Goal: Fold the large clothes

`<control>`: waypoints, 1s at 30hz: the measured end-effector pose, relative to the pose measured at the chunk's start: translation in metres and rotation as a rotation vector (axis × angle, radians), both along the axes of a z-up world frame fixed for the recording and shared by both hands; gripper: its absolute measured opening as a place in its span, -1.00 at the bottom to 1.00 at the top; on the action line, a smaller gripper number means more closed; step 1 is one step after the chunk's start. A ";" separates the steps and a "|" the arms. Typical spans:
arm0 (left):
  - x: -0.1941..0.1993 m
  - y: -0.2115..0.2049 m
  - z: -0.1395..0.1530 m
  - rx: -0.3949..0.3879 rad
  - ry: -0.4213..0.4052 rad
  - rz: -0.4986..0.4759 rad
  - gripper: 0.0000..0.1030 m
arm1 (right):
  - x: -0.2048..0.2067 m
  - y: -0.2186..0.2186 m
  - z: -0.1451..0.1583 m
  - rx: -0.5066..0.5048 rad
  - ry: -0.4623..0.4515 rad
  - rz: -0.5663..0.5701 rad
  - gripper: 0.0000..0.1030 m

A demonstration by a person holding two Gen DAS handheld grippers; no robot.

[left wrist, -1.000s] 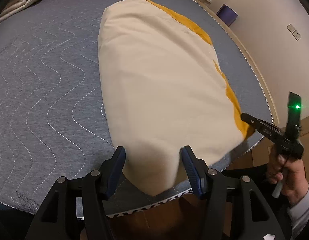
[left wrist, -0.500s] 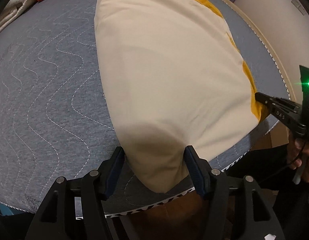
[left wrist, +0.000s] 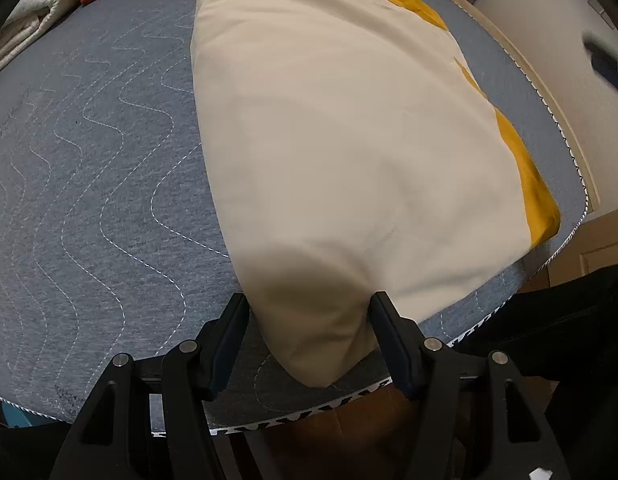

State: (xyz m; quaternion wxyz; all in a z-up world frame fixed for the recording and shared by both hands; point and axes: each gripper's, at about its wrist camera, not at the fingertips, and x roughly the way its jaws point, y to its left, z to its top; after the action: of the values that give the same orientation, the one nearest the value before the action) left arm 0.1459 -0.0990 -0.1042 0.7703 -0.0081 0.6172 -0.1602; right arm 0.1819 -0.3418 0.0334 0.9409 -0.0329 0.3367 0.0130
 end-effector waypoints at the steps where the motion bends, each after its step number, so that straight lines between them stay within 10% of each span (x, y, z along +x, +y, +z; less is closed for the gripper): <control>1: 0.001 0.000 0.000 -0.005 0.001 0.003 0.18 | 0.005 0.003 0.006 0.009 -0.014 0.030 0.18; 6: 0.005 0.006 0.004 -0.044 0.004 0.028 0.19 | 0.068 0.016 0.003 0.090 0.055 0.165 0.25; 14: 0.009 0.013 0.006 -0.052 -0.007 0.011 0.19 | 0.193 -0.009 -0.089 0.412 0.344 -0.016 0.21; 20: 0.014 0.017 0.005 -0.070 0.011 0.015 0.19 | 0.236 -0.013 -0.133 0.537 0.440 0.018 -0.92; 30: 0.014 0.011 0.004 -0.077 0.016 -0.022 0.29 | 0.249 -0.025 -0.157 0.312 0.464 -0.169 -0.96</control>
State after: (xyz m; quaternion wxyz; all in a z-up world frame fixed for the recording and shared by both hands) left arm 0.1597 -0.0885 -0.1001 0.7627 -0.0322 0.6167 -0.1921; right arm 0.4314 -0.3666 -0.1240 0.8301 0.1442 0.5386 -0.0065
